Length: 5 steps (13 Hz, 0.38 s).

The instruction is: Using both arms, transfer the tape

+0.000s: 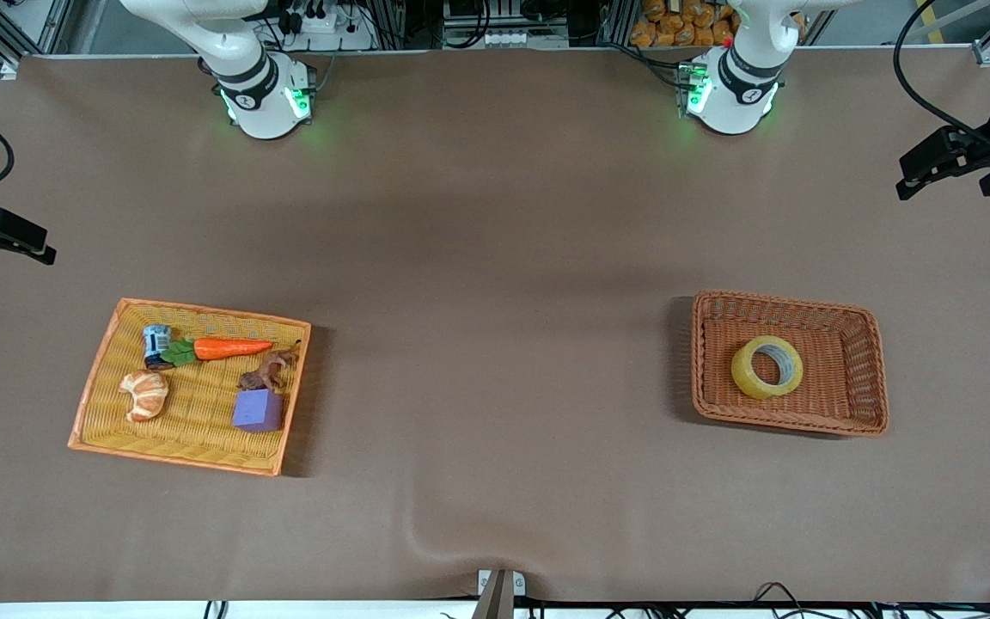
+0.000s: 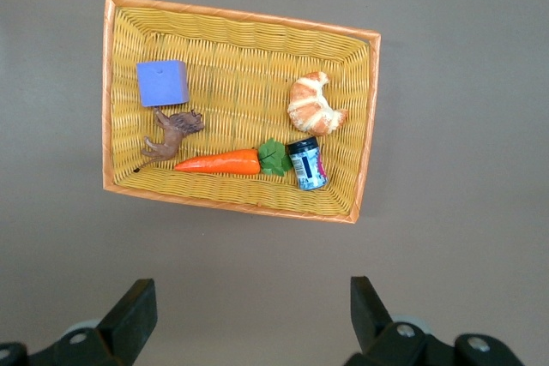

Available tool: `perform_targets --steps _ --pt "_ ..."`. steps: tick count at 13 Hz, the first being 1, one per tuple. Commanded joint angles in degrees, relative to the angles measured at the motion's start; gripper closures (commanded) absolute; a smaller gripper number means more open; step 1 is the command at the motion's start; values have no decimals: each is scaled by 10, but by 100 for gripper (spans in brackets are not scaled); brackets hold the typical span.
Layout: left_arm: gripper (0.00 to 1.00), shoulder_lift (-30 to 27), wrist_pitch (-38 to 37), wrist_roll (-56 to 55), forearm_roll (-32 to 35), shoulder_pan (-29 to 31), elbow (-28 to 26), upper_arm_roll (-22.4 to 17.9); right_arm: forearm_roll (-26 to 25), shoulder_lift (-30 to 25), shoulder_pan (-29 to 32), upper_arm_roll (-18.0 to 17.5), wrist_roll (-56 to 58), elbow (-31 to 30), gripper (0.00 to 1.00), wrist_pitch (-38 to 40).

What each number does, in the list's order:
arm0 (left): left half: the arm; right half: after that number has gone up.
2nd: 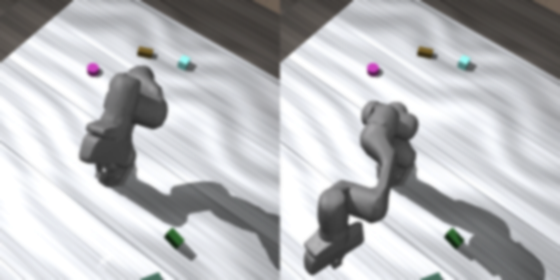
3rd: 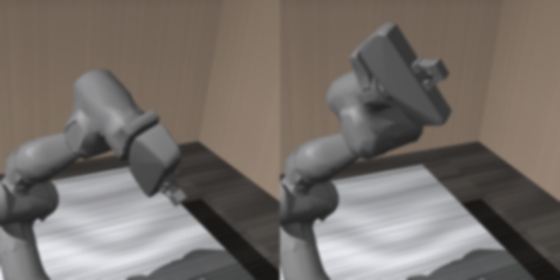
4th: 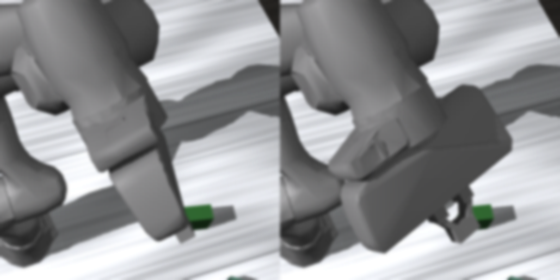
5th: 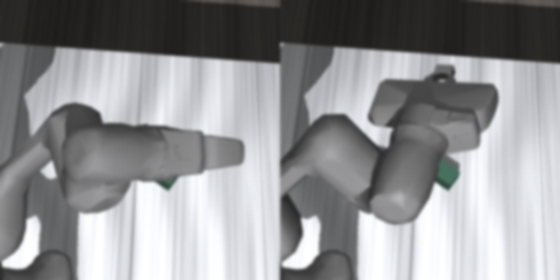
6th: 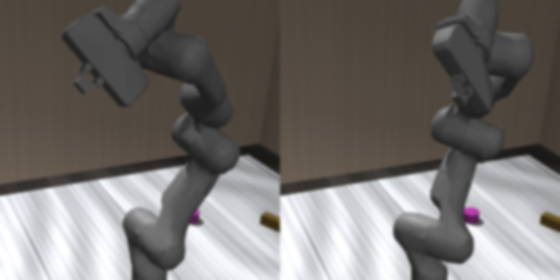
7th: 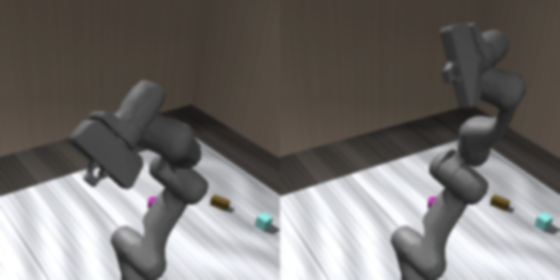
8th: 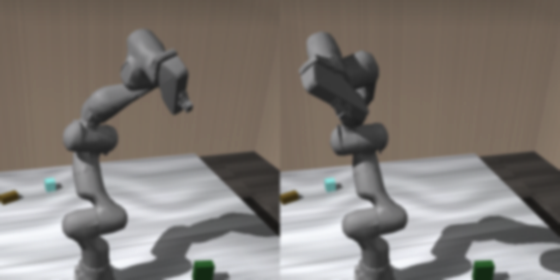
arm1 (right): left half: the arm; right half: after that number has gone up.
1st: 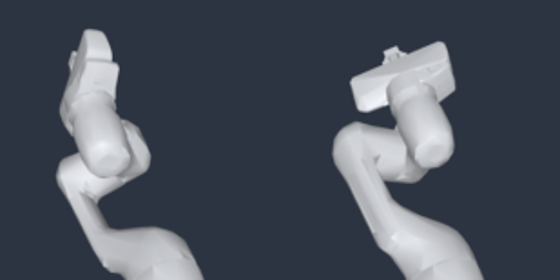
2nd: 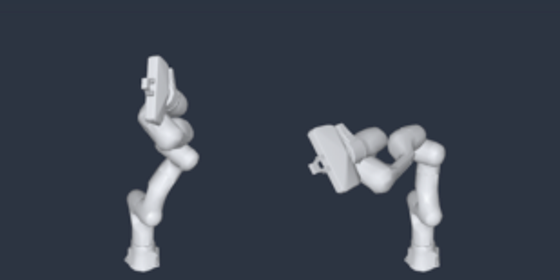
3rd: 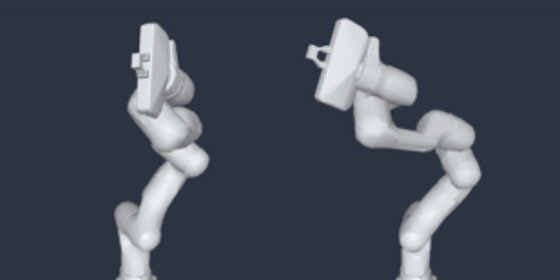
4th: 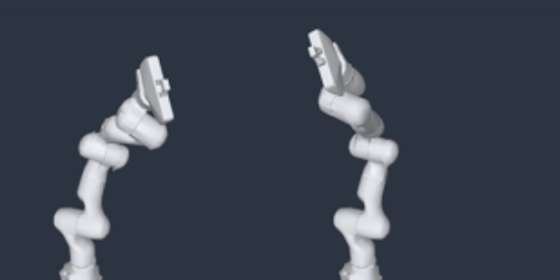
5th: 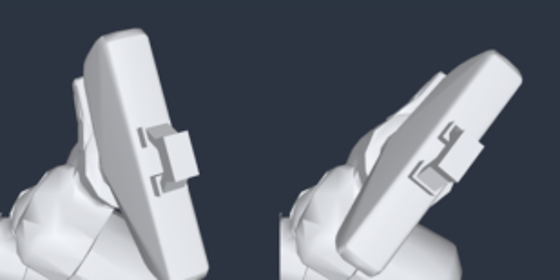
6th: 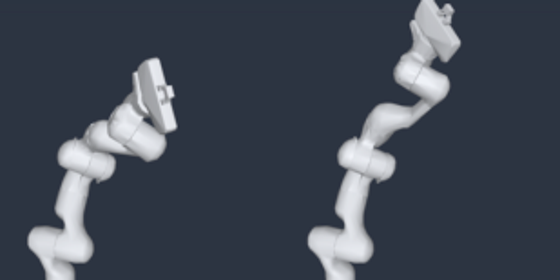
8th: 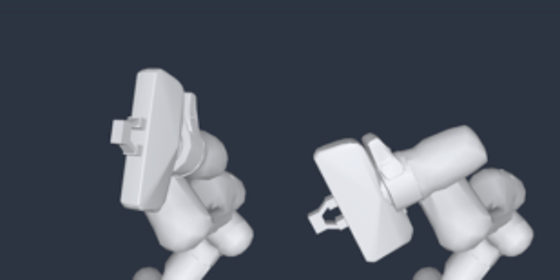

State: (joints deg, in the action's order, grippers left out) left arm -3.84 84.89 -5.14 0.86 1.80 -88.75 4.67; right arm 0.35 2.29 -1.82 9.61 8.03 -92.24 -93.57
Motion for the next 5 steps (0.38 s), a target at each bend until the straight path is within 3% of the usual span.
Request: perform_targets --steps 1,5 --pt "0 -3 -6 -11 13 -8 -2 0 3 8 4 -4 1 13 0 8" --pt "0 -3 -7 -21 13 -15 -8 1 3 8 -3 -6 -4 14 0 5"
